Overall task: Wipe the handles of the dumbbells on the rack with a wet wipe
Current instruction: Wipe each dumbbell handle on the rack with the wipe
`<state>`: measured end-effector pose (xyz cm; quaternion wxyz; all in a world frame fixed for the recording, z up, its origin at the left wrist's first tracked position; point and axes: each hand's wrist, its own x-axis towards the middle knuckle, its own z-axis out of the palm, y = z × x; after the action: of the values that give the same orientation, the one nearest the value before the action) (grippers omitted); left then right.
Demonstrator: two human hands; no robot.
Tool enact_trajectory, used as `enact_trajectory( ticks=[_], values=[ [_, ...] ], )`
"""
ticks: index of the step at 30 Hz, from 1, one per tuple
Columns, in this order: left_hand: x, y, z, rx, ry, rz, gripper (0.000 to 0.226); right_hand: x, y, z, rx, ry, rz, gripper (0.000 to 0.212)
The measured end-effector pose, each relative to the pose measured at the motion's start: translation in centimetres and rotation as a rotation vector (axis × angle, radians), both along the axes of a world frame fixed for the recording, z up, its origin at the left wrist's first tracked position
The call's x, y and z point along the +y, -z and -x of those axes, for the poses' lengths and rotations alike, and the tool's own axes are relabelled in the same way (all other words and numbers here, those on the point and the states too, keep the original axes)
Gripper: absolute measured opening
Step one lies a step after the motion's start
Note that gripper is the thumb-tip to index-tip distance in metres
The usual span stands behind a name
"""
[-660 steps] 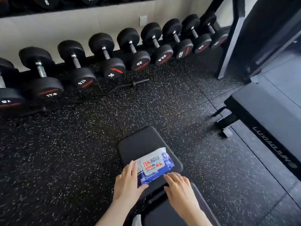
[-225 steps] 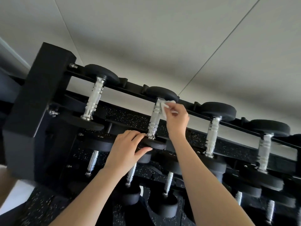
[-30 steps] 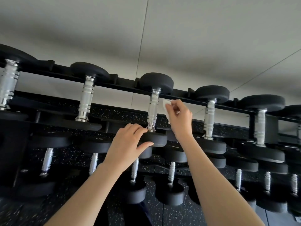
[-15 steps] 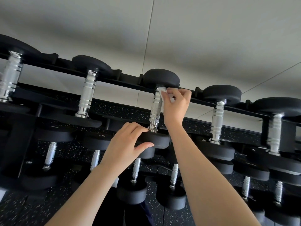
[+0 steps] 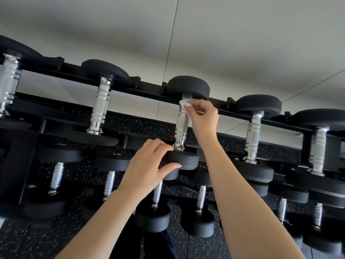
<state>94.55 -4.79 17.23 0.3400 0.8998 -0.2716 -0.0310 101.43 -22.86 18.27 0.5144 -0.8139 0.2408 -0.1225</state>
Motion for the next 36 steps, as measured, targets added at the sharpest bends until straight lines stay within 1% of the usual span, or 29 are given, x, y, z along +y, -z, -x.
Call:
enact_trajectory(
  ticks=[5, 9, 12, 15, 19, 22, 27, 31, 36],
  values=[
    [-0.1, -0.1, 0.0, 0.008, 0.000, -0.003, 0.049, 0.7, -0.1, 2.6, 0.079, -0.199, 0.118, 0.002],
    [0.0, -0.1, 0.0, 0.022, -0.001, -0.006, 0.050, 0.7, 0.1, 5.2, 0.187, -0.334, 0.136, 0.009],
    [-0.1, 0.0, -0.1, 0.039, -0.003, 0.008, 0.050, 0.4, 0.1, 6.2, 0.233, -0.360, 0.110, 0.011],
    [-0.1, 0.0, -0.1, 0.042, 0.002, 0.006, 0.049, -0.1, 0.1, 6.6, 0.294, -0.342, 0.055, 0.011],
    [0.0, 0.0, -0.1, 0.032, 0.000, 0.003, 0.047, -0.3, 0.2, 7.2, 0.340, -0.286, -0.021, 0.004],
    [0.0, 0.0, -0.1, 0.032, -0.003, 0.008, 0.047, -0.1, 0.2, 7.0, 0.310, -0.243, -0.082, 0.005],
    [-0.1, 0.0, -0.1, 0.029, -0.007, 0.013, 0.047, 0.0, -0.2, 5.7, 0.219, -0.097, -0.197, 0.004],
    [0.0, 0.0, -0.1, 0.017, -0.002, 0.000, 0.046, -0.1, -0.2, 3.8, 0.183, 0.016, -0.313, 0.010],
    [0.0, -0.1, -0.2, 0.021, 0.000, -0.008, 0.047, -0.4, -0.5, 0.9, 0.125, 0.082, -0.445, 0.009]
  ],
)
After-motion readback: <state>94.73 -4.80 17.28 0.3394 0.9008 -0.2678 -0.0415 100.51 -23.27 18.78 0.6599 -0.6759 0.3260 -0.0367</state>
